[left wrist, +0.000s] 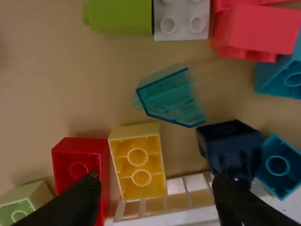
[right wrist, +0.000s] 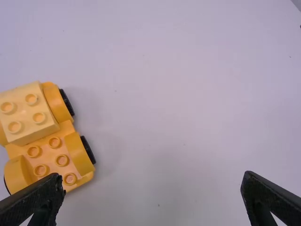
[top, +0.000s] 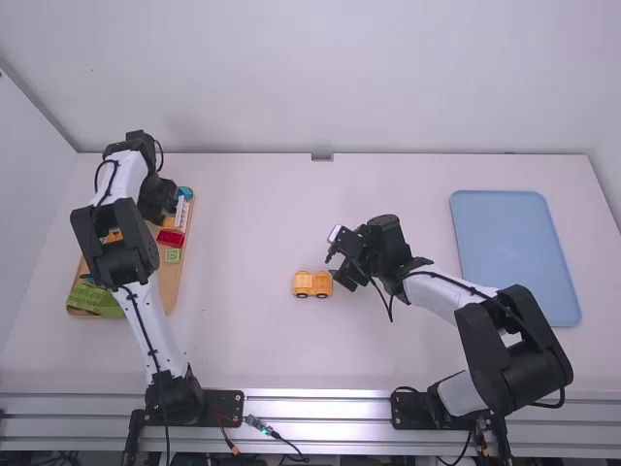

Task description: Assemble lego blocks to make yellow taxi

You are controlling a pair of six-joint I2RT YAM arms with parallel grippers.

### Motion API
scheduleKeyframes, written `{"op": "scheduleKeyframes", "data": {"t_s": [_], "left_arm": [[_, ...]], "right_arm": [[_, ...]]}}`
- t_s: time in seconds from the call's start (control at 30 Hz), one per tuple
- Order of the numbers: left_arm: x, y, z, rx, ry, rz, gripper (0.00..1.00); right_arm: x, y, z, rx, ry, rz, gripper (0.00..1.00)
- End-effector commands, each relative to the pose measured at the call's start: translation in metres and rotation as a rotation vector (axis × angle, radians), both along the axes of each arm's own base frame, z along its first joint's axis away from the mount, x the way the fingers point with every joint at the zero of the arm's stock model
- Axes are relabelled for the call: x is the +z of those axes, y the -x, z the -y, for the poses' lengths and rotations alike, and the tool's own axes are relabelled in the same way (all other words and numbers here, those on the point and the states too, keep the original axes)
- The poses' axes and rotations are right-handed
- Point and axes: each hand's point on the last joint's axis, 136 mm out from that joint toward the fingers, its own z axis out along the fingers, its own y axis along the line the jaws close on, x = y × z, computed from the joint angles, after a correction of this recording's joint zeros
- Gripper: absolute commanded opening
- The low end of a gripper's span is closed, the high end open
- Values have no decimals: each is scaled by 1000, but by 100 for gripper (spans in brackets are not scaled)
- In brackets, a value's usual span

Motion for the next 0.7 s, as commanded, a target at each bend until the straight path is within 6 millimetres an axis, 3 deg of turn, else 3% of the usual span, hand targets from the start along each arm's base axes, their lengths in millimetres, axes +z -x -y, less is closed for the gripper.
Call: {"op": "scheduleKeyframes", "data": {"t_s": [0.0,0.13,0.5,0.67], "left_arm": [[-6,4,4,4,10,-16,58],[-6,4,4,-2,9,-17,54],[-7,8,5,0,15,-35,55],[-16,9,4,-1,7,-34,55]], "right_arm": [[8,0,-1,-3,-13,14,99],[8,0,-1,-3,-13,14,99],[8,0,0,-3,-12,13,99],[8,0,0,-3,-12,13,100]]}}
